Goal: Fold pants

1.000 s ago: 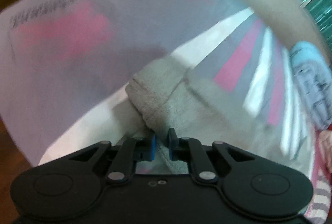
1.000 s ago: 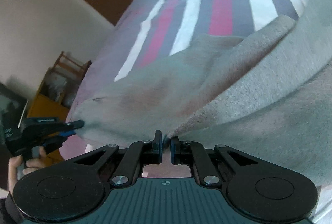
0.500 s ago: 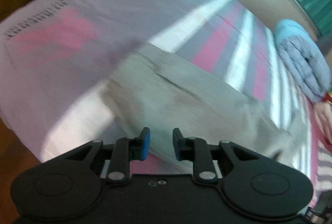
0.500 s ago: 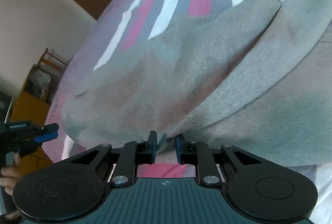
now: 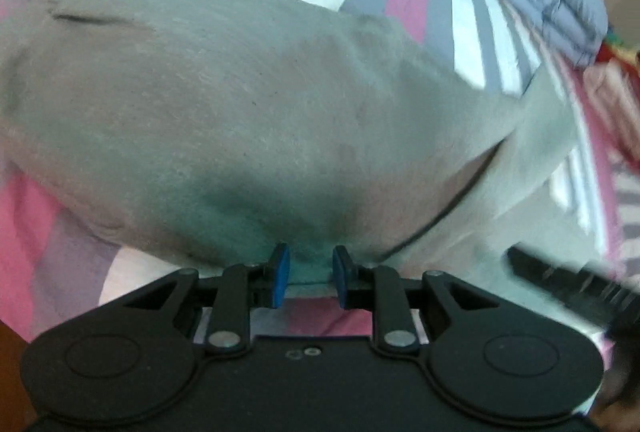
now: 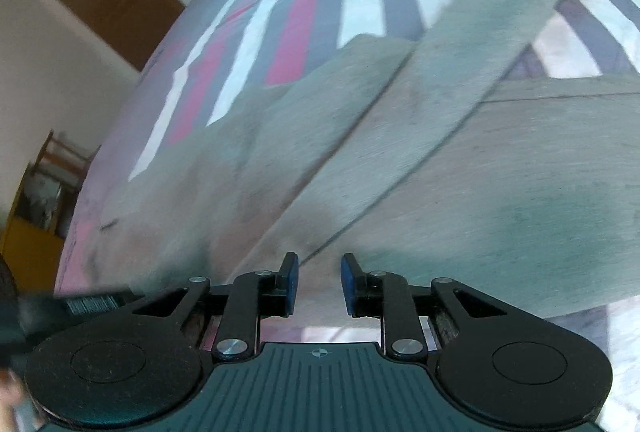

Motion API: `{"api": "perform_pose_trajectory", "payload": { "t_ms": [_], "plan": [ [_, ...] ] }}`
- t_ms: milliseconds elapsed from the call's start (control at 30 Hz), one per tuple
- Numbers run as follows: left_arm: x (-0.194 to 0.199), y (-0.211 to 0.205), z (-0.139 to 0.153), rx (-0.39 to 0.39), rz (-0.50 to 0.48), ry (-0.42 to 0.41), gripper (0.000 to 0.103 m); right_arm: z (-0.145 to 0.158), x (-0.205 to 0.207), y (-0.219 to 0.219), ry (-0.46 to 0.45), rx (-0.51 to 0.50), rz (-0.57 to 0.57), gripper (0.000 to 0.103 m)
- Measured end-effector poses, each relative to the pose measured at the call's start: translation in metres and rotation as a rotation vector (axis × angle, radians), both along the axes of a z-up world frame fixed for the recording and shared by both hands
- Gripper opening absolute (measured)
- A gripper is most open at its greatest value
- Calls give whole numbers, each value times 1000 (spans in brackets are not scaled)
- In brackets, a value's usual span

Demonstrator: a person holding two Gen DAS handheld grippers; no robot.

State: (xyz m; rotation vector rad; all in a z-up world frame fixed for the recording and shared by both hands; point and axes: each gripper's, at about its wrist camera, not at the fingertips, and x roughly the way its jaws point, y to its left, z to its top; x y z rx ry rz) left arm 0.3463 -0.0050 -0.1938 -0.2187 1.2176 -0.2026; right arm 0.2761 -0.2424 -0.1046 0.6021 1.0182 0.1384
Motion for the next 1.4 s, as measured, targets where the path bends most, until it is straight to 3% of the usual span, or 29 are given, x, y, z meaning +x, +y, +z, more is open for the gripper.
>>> {"api": "perform_pose_trajectory", "payload": {
  "t_ms": [200,333,500,567,633,800,867,900,933,1100,1233,1333,1400],
  "plan": [
    [-7,-14,-9,84,-14,-19,13,-14,21,-40,57,38,-118,24],
    [-10,-19,-7,102,-27,-48,13,-2,41,-38,43,11,-92,24],
    [-12,-16,-6,96,-21,-58,13,14,81,-19,62,-132,-52,26],
    [-12,-13,-5,86,-17,-59,13,13,96,-12,90,-193,-53,37],
    [-13,-11,-6,72,-14,-57,13,11,110,-3,113,-277,-53,63],
    [-10,-5,-7,39,-13,-47,15,-2,134,4,181,-423,-42,65],
    [-9,-3,-7,26,-11,-45,15,-13,140,4,217,-456,-26,52],
    [-9,-2,-8,22,-11,-44,15,-14,139,2,221,-456,-16,26],
    [-8,-2,-8,20,-12,-43,15,-15,136,-2,221,-420,-18,12],
    [-8,1,-7,13,-20,-41,15,7,99,-20,130,-353,-35,5],
    [-8,0,-7,19,-27,-44,15,32,31,-54,39,-242,-92,5],
    [-9,-3,-5,41,-41,-51,15,20,-30,-82,24,-141,-192,0],
    [-10,-5,-5,56,-52,-56,15,-5,-60,-93,51,-166,-244,0]
  ]
}}
